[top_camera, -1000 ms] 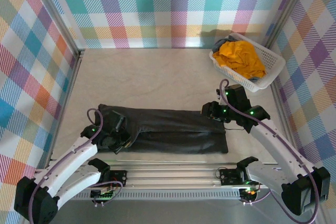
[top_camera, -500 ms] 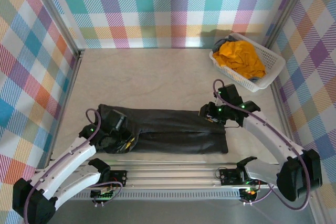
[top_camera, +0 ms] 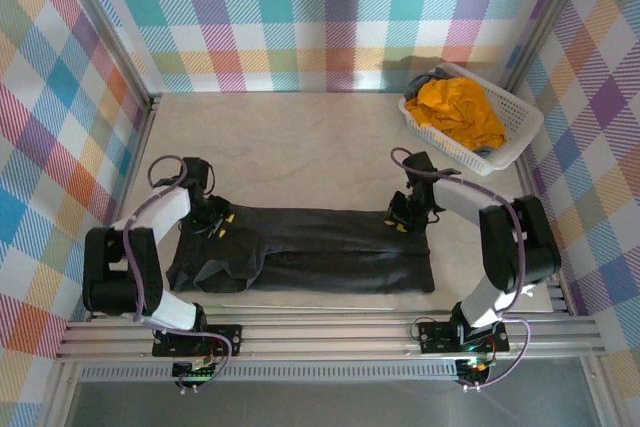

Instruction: Fold and stack the t-shirts

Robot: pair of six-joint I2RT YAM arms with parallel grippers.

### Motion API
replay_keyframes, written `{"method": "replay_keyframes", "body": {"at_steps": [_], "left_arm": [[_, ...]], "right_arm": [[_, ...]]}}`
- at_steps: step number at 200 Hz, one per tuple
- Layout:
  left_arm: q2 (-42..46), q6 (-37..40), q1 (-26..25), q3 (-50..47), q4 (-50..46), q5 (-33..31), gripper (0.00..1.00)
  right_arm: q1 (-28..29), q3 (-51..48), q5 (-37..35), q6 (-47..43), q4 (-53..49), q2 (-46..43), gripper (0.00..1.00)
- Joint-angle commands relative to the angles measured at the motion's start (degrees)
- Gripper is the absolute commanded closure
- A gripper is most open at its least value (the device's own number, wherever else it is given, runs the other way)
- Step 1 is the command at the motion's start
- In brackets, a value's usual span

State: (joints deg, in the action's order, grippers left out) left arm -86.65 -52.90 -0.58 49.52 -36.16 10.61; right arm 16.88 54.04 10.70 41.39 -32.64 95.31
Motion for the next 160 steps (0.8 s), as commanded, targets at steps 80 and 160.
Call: {"method": "replay_keyframes", "body": {"at_steps": [80,160], "left_arm": [[-14.78,-1.06,-10.15,4.86,11.96,4.58,0.69],[-3.95,0.02,-15.2,13.16,-0.87,-7.47,0.65]], "right_arm": [[-15.0,5.95,0.85,1.25,-4.02,8.98,0.76],[-17.16,9.63,2.96,-6.67,-2.48,-1.31,0.67]]}}
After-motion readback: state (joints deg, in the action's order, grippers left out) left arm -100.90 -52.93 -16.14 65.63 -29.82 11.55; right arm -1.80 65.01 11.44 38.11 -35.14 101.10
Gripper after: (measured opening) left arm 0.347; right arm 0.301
